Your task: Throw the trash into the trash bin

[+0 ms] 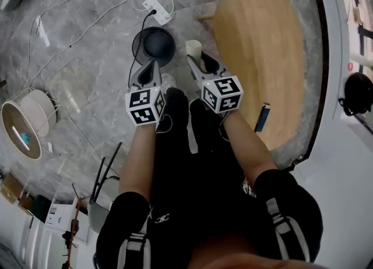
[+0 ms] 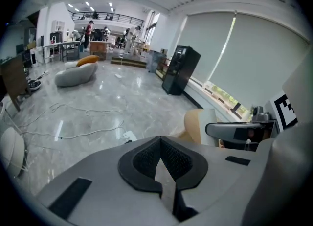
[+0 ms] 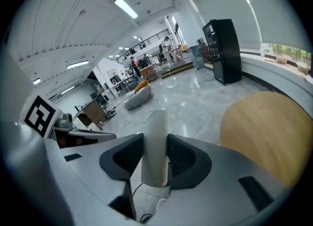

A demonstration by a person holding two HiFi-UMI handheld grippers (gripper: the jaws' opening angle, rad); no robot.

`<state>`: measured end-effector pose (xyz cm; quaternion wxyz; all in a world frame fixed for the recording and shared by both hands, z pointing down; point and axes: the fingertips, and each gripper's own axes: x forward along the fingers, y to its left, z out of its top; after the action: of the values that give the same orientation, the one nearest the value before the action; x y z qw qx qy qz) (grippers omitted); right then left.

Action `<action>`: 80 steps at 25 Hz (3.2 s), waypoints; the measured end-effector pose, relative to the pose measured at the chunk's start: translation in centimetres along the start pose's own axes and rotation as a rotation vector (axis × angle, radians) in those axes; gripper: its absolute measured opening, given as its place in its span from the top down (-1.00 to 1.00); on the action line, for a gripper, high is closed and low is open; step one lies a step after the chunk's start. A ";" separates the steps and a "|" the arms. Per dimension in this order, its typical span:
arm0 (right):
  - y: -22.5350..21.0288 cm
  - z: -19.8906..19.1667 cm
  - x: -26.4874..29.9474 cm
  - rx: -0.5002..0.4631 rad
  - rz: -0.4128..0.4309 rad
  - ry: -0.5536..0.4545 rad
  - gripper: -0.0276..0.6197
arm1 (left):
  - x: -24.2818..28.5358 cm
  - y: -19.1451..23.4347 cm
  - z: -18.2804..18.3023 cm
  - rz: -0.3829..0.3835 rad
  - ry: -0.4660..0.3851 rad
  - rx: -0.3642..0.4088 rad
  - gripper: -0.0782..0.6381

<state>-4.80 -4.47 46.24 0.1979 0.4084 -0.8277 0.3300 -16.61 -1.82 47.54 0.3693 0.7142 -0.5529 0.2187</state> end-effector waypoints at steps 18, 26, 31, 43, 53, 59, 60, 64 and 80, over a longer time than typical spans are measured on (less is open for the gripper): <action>1.3 -18.0 23.7 0.209 0.042 0.292 0.43 | 6.0 14.4 -12.8 0.045 0.128 -0.109 0.75; -0.1 -23.2 29.7 0.130 -0.021 0.405 0.26 | 6.6 16.3 -14.5 0.051 0.152 -0.180 0.75; 0.0 -21.9 29.0 0.109 -0.032 0.376 0.27 | 7.4 15.7 -13.7 0.032 0.143 -0.171 0.75; 1.5 -8.8 15.2 -0.078 -0.040 0.054 0.88 | 7.8 10.4 -4.2 0.001 0.017 -0.133 0.75; -4.3 5.0 -6.6 -0.083 -0.273 -0.398 0.88 | 4.5 -7.1 6.2 -0.159 -0.195 0.138 0.75; -11.8 4.5 -21.4 0.059 -0.545 -0.534 0.88 | 3.9 -21.1 6.3 -0.369 -0.181 0.288 0.75; -13.1 3.6 -23.6 0.074 -0.594 -0.543 0.88 | 3.8 -23.2 5.8 -0.400 -0.171 0.318 0.75; -18.2 -1.6 -31.6 0.187 -0.779 -0.554 0.88 | 3.4 -31.4 2.4 -0.518 -0.105 0.412 0.75; -24.1 -25.7 -48.4 0.381 -1.070 -0.151 0.88 | 1.4 -51.9 -17.5 -0.804 0.208 0.694 0.75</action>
<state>44.56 29.37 44.72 0.2005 0.8214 -0.4436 0.2971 34.86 16.81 44.78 0.2190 0.9240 -0.0917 0.2997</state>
